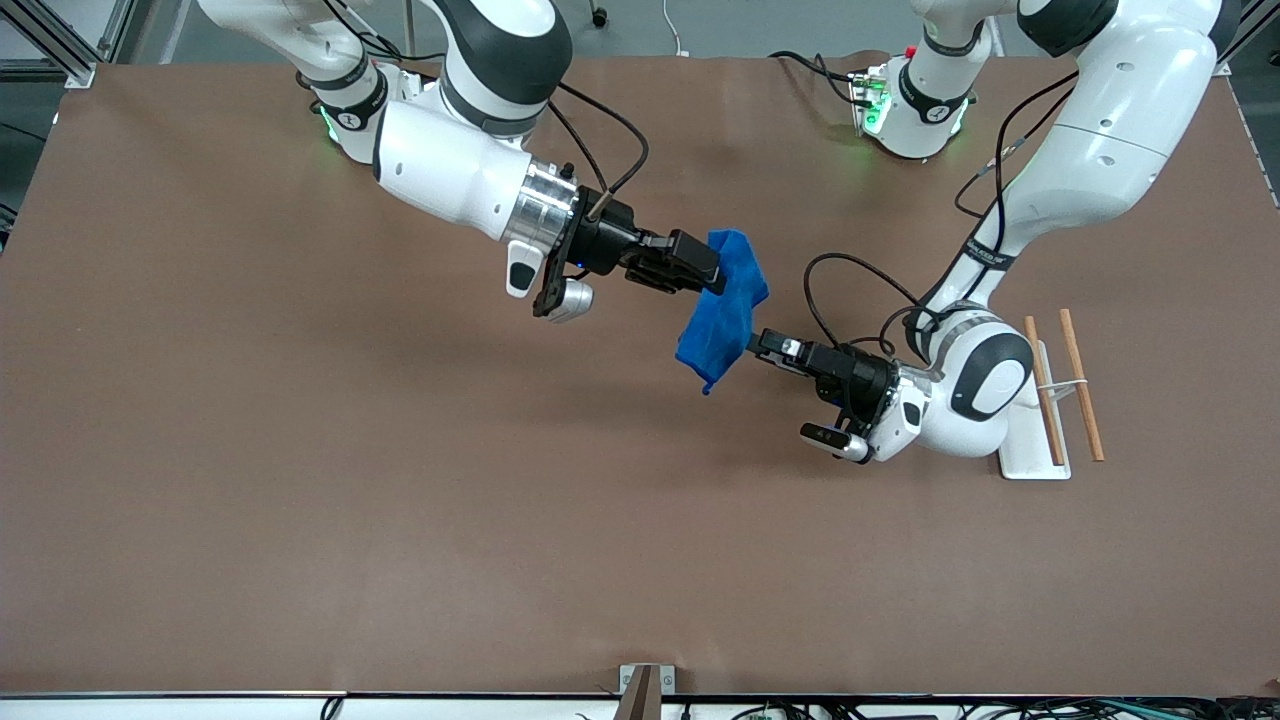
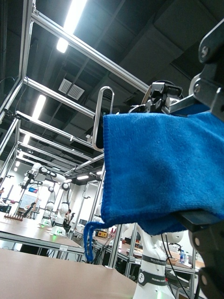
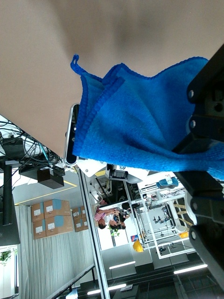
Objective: Right arm passes towel to left arm to hang
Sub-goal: 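Grasp the hanging towel with the left gripper beside the right gripper, then open the right gripper while the left gripper pulls the towel away, then carry the towel with the left gripper over the dowel rods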
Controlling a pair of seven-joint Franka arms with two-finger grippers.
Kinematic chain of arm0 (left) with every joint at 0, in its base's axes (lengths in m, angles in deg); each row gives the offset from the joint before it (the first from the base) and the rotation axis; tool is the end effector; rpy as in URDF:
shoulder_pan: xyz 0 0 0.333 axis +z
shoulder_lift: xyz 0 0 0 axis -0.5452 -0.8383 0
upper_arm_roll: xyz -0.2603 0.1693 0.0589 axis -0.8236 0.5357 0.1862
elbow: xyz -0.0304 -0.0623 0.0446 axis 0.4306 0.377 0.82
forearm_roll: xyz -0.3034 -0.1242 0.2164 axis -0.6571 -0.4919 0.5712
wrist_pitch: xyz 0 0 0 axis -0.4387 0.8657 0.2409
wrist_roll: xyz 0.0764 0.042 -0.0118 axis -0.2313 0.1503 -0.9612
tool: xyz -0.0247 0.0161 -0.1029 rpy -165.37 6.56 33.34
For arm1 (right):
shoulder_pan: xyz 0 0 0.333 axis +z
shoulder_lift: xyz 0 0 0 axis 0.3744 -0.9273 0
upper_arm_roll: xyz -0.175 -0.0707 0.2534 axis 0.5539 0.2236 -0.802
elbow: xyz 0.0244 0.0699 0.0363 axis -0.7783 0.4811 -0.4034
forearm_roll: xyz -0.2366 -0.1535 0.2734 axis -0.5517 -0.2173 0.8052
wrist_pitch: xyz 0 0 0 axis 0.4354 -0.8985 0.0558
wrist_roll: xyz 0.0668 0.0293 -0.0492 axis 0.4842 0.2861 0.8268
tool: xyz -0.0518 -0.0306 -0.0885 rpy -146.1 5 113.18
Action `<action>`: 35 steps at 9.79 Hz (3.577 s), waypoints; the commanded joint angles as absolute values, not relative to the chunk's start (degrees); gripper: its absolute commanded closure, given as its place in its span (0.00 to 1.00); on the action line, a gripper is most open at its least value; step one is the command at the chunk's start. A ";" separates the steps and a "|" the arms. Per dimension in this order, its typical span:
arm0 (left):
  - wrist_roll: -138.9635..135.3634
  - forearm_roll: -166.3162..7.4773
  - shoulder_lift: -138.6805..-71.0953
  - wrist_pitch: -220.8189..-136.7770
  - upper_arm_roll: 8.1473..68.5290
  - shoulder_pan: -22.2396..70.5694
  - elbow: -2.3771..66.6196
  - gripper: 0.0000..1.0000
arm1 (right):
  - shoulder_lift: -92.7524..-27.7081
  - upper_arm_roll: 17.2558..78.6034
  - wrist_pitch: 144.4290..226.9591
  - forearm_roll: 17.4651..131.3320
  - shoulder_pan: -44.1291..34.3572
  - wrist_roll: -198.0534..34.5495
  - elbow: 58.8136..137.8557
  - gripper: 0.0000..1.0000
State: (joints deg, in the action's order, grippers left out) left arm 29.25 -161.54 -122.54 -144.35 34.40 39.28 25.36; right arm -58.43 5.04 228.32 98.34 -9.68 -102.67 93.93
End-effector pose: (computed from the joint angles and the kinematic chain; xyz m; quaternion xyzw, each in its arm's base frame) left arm 0.6241 -0.2476 0.2942 0.5665 0.0116 -0.2335 0.7902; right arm 0.5209 0.4605 0.4989 -0.8271 0.1737 -0.0152 0.5343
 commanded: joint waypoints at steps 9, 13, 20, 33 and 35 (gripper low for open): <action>27.59 -162.01 -122.86 -142.49 34.25 41.21 24.61 1.00 | -59.18 4.33 229.07 99.60 -9.68 -102.96 92.48 1.00; 20.85 -161.14 -120.15 -144.67 35.39 41.30 21.89 1.00 | -59.18 4.25 228.89 99.78 -9.77 -103.30 92.48 0.96; -3.25 -135.00 -109.52 -153.47 43.91 41.21 15.38 1.00 | -54.89 7.65 217.75 77.95 -21.01 -105.06 101.68 0.00; -7.58 -73.51 -102.20 -152.43 44.18 56.41 18.01 1.00 | -35.46 47.83 168.82 41.24 -23.03 -95.14 94.69 0.00; -2.24 -69.39 -102.29 -152.34 44.18 57.90 17.84 1.00 | -35.88 47.93 158.63 41.07 -25.66 -94.35 86.02 0.00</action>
